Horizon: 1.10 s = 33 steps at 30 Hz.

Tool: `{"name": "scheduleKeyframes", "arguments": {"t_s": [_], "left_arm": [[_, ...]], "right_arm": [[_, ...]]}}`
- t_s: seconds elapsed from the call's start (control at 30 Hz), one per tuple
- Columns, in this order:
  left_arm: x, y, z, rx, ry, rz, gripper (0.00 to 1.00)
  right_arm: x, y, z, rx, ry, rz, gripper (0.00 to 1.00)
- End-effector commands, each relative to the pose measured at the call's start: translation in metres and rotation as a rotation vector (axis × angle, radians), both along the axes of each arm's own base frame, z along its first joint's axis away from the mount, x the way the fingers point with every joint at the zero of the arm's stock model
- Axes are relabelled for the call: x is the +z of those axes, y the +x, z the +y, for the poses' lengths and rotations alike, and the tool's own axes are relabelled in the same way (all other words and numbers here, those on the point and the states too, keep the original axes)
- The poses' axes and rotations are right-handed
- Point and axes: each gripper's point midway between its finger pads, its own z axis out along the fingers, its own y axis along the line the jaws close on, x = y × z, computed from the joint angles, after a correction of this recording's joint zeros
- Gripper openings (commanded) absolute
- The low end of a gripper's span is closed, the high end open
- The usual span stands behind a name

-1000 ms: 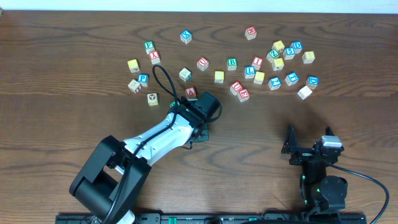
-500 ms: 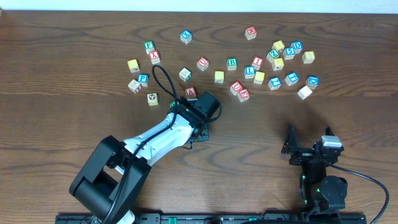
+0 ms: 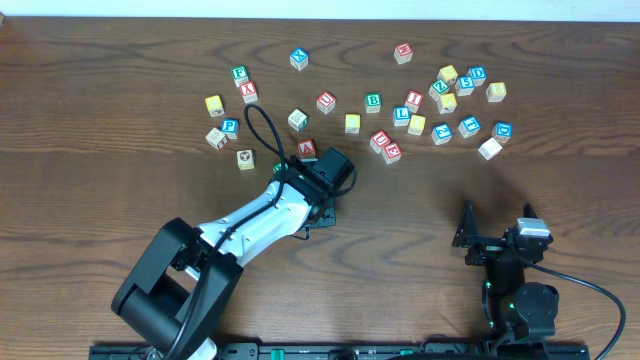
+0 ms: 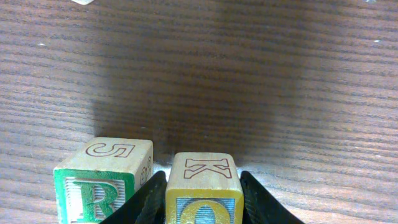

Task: Spell out ROBOT
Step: 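Set the O block down beside the R block and hold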

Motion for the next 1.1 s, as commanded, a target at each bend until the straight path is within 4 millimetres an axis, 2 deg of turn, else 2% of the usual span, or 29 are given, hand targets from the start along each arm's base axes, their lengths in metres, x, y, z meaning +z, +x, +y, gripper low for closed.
{"name": "scheduleKeyframes", "arguments": {"t_s": [0.0,0.5,1.07], "left_arm": [[-0.006,-0.002,0.006,0.004,0.027,0.006,0.36],[0.019,0.011,-0.005,-0.044,0.005,-0.035,0.36],[0.019,0.011,-0.004,-0.043,0.007,-0.037,0.36]], "right_arm": [[0.0,0.0,-0.001,-0.005,0.012,-0.001,0.99],[0.0,0.0,-0.001,-0.005,0.011,-0.001,0.99],[0.0,0.0,-0.001,-0.005,0.012,-0.001,0.99]]}}
